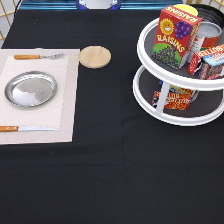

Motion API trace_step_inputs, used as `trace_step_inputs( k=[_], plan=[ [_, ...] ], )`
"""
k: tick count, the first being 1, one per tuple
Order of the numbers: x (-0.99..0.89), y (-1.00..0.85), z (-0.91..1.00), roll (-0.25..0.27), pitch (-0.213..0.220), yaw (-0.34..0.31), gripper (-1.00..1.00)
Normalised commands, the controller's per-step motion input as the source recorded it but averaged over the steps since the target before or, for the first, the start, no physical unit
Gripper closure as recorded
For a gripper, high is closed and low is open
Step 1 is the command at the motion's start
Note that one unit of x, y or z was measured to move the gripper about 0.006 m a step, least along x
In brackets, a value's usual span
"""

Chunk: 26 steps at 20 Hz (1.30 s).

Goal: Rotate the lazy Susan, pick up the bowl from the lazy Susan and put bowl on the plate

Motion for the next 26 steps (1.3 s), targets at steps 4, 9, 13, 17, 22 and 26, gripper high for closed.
trace_step_inputs(
  k=[4, 9, 13, 17, 22, 26],
  plan=[
    [0.11, 0.1, 0.02, 0.0, 0.022, 0.0, -1.0],
    [0.41, 0.37, 0.18, 0.034, 0.094, 0.0, -1.0],
    [0.45, 0.37, 0.27, 0.123, 0.149, 0.0, -1.0],
    [0.49, 0.3, 0.29, 0.121, 0.103, -0.006, -1.0],
    [0.52, 0.25, 0.32, 0.128, 0.051, -0.016, -1.0],
    [0.56, 0.22, 0.31, 0.15, 0.013, -0.019, -1.0]
  ],
)
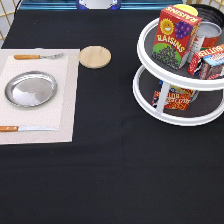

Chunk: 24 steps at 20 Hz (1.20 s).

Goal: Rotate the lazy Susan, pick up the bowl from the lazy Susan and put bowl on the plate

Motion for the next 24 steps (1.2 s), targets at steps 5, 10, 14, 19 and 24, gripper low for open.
trace_step_inputs(
  k=[5, 10, 14, 19, 24],
  plan=[
    [0.52, 0.17, 0.11, 0.165, 0.002, -0.032, -1.0],
    [0.38, 0.07, 0.0, 0.185, -0.008, -0.008, -1.0],
    [0.36, 0.05, 0.0, 0.194, -0.042, 0.0, -1.0],
    [0.45, 0.03, -0.07, 0.168, -0.045, -0.015, -1.0],
    [0.32, 0.0, -0.3, 0.131, -0.07, -0.03, -1.0]
  ],
)
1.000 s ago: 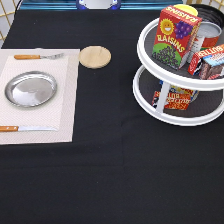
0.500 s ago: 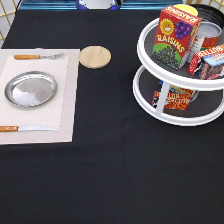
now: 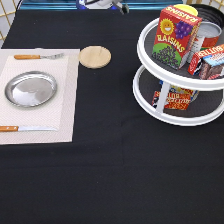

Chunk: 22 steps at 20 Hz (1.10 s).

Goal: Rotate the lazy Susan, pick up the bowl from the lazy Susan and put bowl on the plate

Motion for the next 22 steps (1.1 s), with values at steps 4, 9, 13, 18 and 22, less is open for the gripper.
trace_step_inputs(
  k=[4, 9, 13, 18, 22],
  plan=[
    [0.14, -0.01, -0.48, 0.106, -0.106, -0.006, -1.0],
    [0.13, 0.04, -0.38, 0.059, -0.086, 0.0, -1.0],
    [0.21, 0.21, -0.26, 0.0, -0.03, 0.024, -1.0],
    [0.13, 0.14, -0.29, 0.0, -0.028, 0.07, -1.0],
    [0.02, -0.08, -0.28, 0.0, -0.023, 0.022, -1.0]
  ],
)
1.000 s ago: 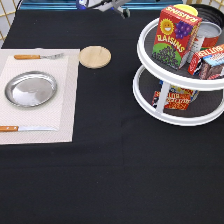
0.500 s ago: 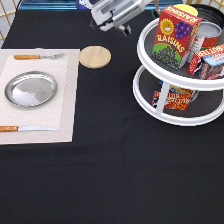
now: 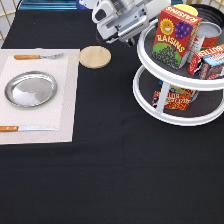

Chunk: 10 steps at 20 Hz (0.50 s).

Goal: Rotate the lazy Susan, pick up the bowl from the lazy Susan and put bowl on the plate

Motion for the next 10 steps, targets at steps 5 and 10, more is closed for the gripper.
trace_step_inputs(
  k=[5, 10],
  plan=[
    [0.12, -0.04, -0.24, 0.0, -0.018, 0.017, -1.0],
    [0.39, 0.0, -0.08, 0.0, -0.006, 0.047, -1.0]
  ],
)
